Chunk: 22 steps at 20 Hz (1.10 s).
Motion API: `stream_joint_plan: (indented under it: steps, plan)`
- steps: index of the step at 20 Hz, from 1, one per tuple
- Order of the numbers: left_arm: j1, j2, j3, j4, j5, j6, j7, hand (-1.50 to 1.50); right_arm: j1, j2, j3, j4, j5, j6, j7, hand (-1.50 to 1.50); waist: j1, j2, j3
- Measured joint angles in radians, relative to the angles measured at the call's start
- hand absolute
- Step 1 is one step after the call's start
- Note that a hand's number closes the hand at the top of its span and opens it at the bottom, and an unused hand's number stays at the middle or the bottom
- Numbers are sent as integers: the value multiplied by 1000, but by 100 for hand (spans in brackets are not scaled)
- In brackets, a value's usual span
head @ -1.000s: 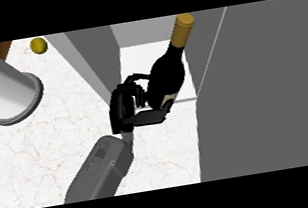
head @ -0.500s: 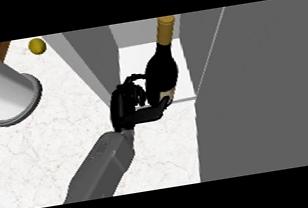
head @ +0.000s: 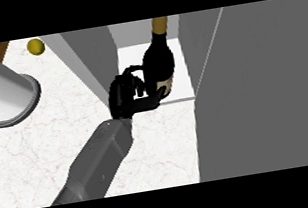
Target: Pick up the wine, place it into the cabinet and close the cabinet
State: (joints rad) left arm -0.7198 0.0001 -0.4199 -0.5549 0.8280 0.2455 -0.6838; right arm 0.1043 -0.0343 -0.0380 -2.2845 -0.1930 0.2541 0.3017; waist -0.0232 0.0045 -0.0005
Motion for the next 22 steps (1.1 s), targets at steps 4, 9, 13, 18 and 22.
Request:
stream_joint_plan:
  steps: [4,9,13,18,22]
  plan:
    - [-64,0,-1,64,49,-23,5,150,16,6,29,-15,13,-6,6,-150,-5,1,0]
    - [-141,0,-2,120,110,-34,16,150,-16,3,31,27,22,-10,2,-150,-11,4,0]
    - [-197,0,22,201,117,-65,9,150,-11,-1,16,24,12,-3,-13,-150,-13,5,0]
    - [-221,0,19,242,123,-55,15,150,-12,2,35,12,29,-4,-8,-150,-16,5,0]
    - [-241,0,13,289,128,-45,18,150,-27,-1,27,27,21,-4,-8,-150,-23,7,0]
